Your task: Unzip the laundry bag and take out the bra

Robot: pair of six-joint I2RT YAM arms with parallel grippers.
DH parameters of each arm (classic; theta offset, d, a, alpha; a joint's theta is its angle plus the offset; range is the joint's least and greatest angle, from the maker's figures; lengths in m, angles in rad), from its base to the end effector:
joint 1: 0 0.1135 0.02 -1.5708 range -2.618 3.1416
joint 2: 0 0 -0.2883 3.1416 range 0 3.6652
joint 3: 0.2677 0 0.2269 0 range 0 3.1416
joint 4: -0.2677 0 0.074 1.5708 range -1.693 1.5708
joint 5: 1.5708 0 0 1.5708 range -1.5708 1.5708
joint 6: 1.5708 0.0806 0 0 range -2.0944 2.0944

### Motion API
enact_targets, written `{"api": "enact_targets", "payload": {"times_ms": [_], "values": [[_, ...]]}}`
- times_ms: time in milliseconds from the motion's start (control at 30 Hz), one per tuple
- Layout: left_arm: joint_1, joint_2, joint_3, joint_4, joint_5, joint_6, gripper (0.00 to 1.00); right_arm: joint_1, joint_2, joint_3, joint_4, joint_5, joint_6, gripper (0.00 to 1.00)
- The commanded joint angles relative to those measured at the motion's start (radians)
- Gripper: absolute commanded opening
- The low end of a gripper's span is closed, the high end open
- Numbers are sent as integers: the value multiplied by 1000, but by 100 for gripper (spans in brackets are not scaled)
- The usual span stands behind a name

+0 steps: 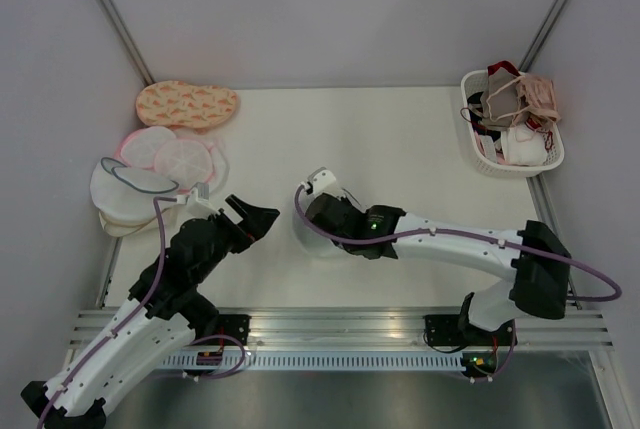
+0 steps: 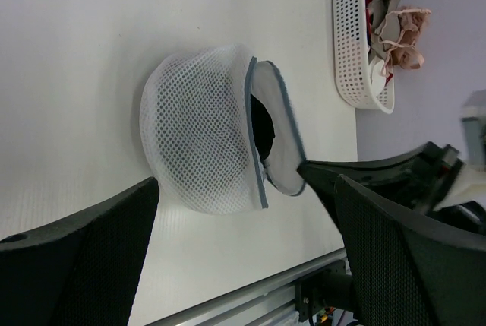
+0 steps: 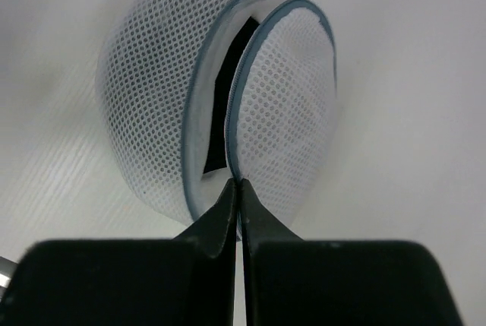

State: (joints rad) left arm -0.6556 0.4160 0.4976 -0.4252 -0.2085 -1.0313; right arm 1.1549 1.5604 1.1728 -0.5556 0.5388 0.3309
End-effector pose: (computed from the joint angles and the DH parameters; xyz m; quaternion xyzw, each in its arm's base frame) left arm 0.1001 -0.0559 0.2562 -0.2107 0.7876 -0.3712 0.4443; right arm 0.1697 0.2818 0.2587 -0.2919 0.8730 0.0148 0.3904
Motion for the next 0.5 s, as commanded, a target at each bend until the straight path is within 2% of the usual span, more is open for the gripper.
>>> {"api": "enact_targets", "payload": {"times_ms": [0,133,167,200,233,267,300,367,467], "values": [[4,6,4,11,11,5,99,6,-163,-42,17,108,83,0],[4,43,16,46,41,23,99,-9,-218,-71,-107,376,281,0],[4,56,18,58,53,30,99,-24,-214,-74,-201,413,334,0],[4,69,22,66,64,42,99,-44,-211,-84,-251,465,459,1],[4,99,31,77,70,49,99,-49,-206,-90,-306,552,524,11],[4,116,38,97,89,59,99,-50,-192,-102,-423,585,607,40],[4,135,44,111,98,85,99,-52,-181,-105,-482,604,737,56],[4,208,65,147,122,109,99,-50,-163,-117,-561,598,819,83],[4,340,116,186,171,178,99,-37,-210,-140,-493,578,794,85]]}}
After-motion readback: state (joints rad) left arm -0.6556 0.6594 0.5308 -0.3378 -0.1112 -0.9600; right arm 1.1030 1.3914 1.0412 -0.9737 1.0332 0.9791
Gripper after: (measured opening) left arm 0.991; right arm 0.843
